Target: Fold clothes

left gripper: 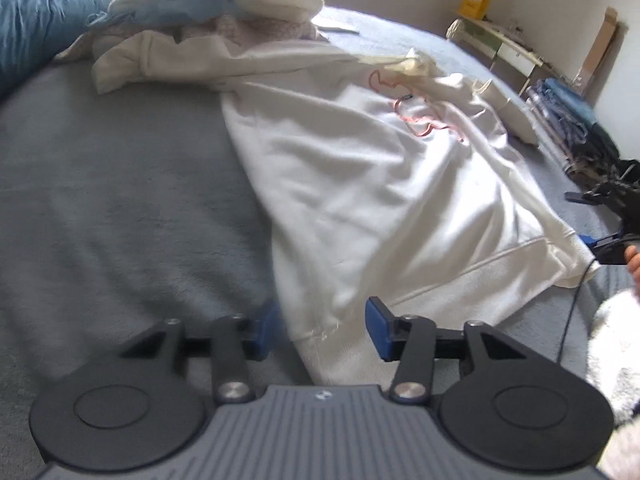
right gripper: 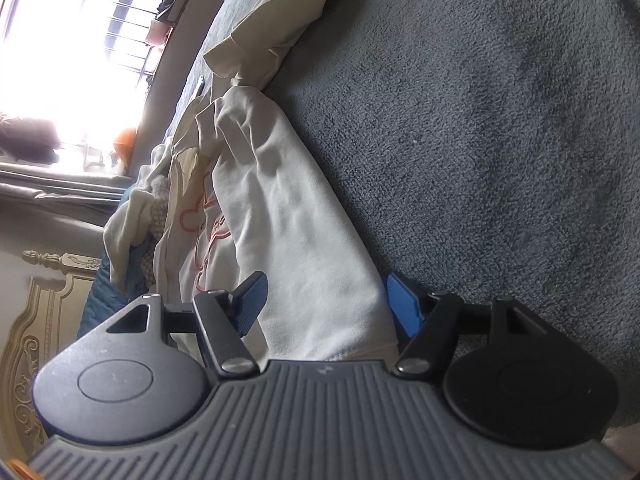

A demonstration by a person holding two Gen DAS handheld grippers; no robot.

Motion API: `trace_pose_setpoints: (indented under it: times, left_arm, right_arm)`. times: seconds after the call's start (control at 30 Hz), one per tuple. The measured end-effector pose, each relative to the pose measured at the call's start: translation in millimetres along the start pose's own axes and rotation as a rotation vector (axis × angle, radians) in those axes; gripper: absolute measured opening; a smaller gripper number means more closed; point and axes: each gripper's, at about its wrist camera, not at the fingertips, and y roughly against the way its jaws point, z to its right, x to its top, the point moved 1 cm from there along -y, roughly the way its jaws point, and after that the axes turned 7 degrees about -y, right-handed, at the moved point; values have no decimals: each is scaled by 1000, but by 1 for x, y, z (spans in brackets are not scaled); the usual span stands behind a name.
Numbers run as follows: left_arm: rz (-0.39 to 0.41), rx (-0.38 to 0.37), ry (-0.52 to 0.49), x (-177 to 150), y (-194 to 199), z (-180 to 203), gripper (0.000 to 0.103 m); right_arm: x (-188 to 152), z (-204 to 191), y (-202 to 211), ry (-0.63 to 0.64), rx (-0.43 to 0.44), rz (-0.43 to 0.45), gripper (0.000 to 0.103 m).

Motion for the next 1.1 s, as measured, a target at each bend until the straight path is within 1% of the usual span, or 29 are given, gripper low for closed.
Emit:
trace_pose_setpoints:
  times: [0.13,0.23,0.5,0.9,1.03,1.1]
  left_arm:
    - [-14,-2,30,1,-6,1,46]
    - [-13,-3,33,-6,-2,-3,46]
    - [-22,-6,50,-6,-5,-4,45]
    - [-6,-12,59,-3,-6,-3,45]
    - [5,-11,73,0,-12,-5,45]
    - [5,-11,85,3,-18,-7,42]
  right_arm:
    - [1,0,1,-2,5,3,66]
    - [1,0,-1,-2,6,2,66]
    - [2,0,-1,-2,9,2,66]
    - [3,1,-2,-3,8,0,66]
    - [2,1,-1,-2,7,0,66]
    - [1,1,-1,-2,8,0,66]
